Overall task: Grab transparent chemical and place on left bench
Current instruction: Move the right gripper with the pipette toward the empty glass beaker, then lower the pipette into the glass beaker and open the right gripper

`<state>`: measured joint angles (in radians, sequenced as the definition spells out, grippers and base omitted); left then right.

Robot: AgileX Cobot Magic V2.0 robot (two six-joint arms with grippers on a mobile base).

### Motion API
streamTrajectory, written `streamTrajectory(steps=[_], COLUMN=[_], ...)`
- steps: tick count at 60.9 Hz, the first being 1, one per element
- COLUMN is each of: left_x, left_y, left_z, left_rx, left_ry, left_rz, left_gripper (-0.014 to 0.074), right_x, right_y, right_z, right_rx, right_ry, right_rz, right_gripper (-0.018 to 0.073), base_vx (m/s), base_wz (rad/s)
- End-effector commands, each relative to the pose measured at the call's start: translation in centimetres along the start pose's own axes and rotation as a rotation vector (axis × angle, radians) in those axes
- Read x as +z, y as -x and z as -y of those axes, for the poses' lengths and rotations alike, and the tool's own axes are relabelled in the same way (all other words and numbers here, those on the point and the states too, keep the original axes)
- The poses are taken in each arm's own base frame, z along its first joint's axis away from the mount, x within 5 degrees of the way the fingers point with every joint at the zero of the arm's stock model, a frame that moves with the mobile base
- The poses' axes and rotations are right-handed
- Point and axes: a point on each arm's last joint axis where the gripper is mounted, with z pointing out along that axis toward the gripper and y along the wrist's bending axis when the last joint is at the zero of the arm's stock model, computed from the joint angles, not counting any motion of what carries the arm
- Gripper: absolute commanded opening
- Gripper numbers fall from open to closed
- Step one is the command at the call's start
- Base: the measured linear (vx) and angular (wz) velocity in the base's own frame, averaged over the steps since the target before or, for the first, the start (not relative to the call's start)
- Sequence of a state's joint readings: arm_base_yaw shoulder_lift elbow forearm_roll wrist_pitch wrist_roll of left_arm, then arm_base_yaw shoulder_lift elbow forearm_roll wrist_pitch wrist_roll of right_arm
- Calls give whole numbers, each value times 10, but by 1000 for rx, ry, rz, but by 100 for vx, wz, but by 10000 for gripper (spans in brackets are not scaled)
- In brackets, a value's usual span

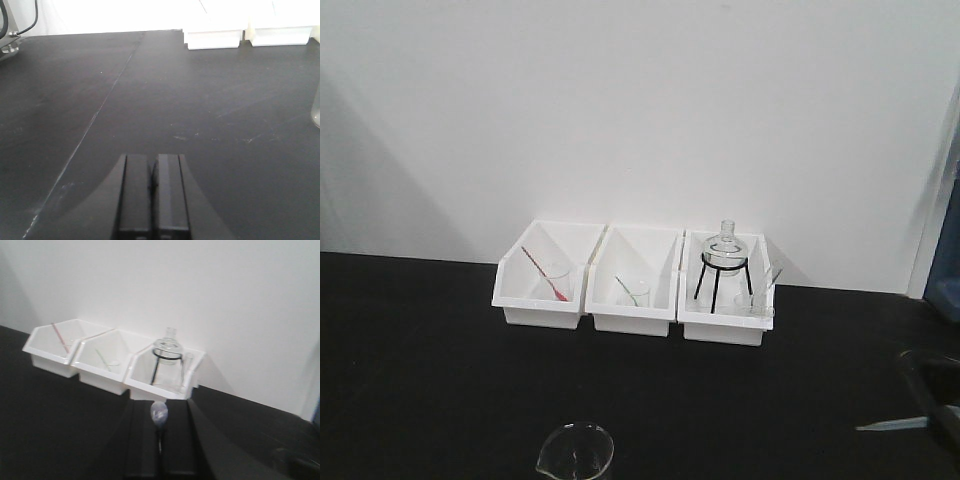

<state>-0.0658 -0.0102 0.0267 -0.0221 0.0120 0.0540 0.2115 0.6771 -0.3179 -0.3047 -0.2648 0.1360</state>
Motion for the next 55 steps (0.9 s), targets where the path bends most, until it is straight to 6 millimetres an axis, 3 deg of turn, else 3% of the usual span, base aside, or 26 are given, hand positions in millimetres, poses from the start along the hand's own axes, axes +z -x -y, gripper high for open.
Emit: streamTrajectory(steps=[1, 7, 18, 26, 33, 41, 55], left_x=[-1, -1, -1, -1, -1, -1, -1], left_y=[3, 3, 3, 3, 3, 3, 3], left_z=[0, 0, 0, 0, 0, 0, 0], left_rx=[-9, -9, -9, -9, -9, -9, -9], left_ry=[2, 2, 2, 2, 2, 2, 2], left_rz=[81, 81, 81, 81, 81, 81, 81], left_gripper=[-3, -3, -3, -3, -3, -3, -3], right_x=[19, 46, 106, 144, 168, 184, 193], right_y=[36, 54, 64, 70, 67, 52, 26], right_z=[-14, -41, -95, -120, -130, -139, -145], right_rx=[-6, -32, -79, -80, -66, -58, -83], right_ry=[126, 271, 443, 483, 489, 500, 500], right_rz=[127, 131, 82, 79, 68, 32, -99], right_gripper=[-3, -3, -3, -3, -3, -1, 25], base_vx=[0, 0, 0, 0, 0, 0, 0], base_wz=[0, 0, 0, 0, 0, 0, 0])
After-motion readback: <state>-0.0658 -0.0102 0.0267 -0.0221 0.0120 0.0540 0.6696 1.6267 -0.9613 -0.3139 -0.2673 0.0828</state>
